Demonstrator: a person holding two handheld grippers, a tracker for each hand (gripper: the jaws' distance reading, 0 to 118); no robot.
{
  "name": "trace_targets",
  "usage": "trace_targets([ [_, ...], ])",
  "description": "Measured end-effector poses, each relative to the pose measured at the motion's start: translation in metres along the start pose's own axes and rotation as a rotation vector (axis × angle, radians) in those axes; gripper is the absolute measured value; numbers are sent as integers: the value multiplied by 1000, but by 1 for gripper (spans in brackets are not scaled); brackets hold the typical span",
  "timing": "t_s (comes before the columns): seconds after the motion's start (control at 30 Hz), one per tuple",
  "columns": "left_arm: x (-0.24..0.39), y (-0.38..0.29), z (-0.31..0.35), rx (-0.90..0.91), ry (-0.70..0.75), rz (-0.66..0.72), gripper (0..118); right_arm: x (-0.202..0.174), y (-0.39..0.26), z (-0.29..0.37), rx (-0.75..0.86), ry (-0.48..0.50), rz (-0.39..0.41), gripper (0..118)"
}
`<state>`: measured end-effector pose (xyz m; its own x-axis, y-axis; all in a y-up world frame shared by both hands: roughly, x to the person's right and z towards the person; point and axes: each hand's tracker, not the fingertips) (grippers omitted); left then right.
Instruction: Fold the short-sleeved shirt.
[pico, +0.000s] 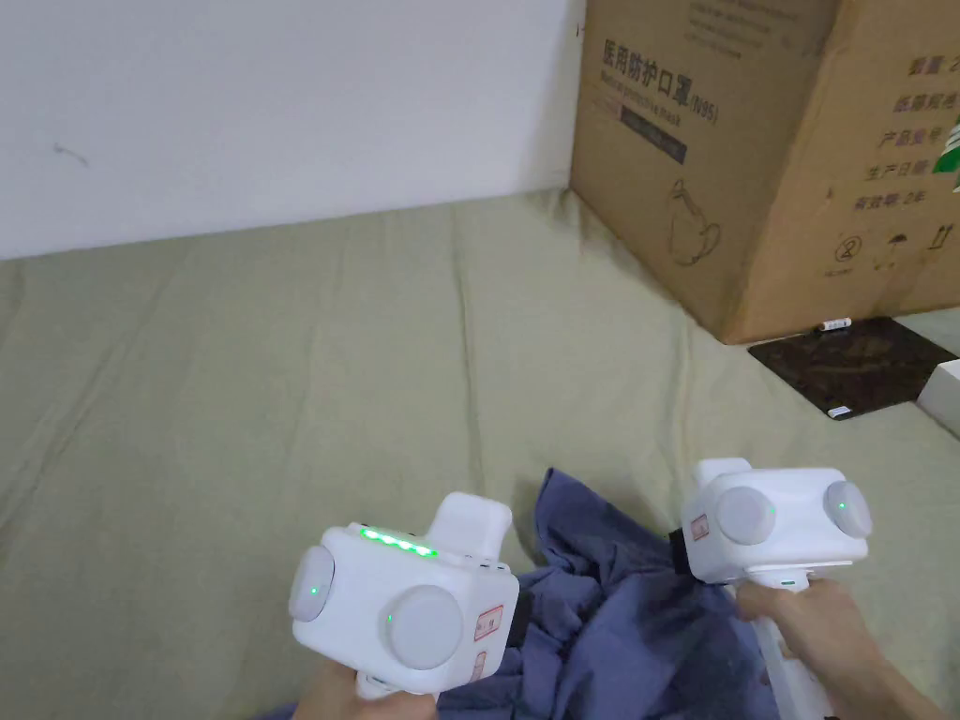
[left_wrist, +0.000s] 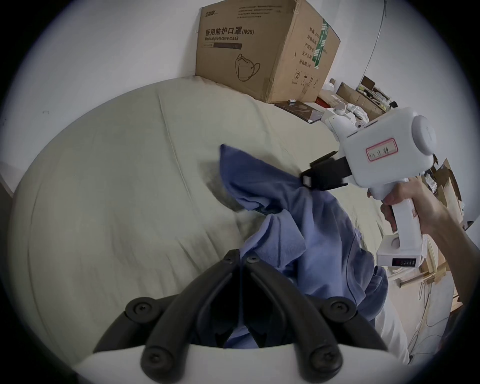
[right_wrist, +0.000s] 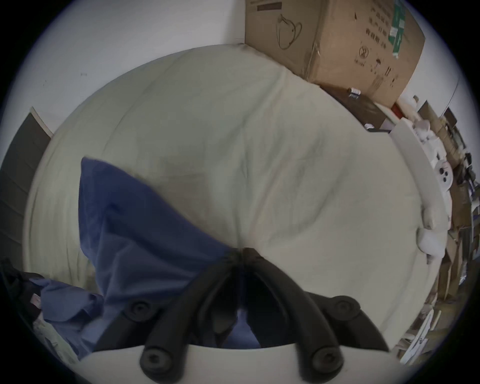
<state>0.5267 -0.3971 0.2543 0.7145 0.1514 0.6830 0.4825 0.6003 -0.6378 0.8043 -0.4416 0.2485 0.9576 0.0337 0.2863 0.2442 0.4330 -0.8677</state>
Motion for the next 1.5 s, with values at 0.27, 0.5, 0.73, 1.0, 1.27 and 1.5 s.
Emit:
trace_targets([
  [0.27, -13, -3, 42, 20, 52, 17, 0, 25, 18, 63, 86, 58, -76, 2],
  [0.5, -43, -3, 140, 150, 200, 56, 0, 46, 38, 177, 269, 112, -161, 2],
  [0.73, -87, -13, 255, 274, 410, 159, 0, 45, 60, 274, 404, 116, -169, 2],
  [1.0, -115, -13, 358, 392, 492, 214, 0, 19, 100, 355, 540, 239, -133, 2],
  [1.27, -139, 32, 410, 455, 597, 200, 0, -33, 159, 407, 645, 292, -124, 2],
  [1.5, -180, 96, 437, 559, 655, 218, 0, -57, 226, 443, 735, 344, -168, 2],
])
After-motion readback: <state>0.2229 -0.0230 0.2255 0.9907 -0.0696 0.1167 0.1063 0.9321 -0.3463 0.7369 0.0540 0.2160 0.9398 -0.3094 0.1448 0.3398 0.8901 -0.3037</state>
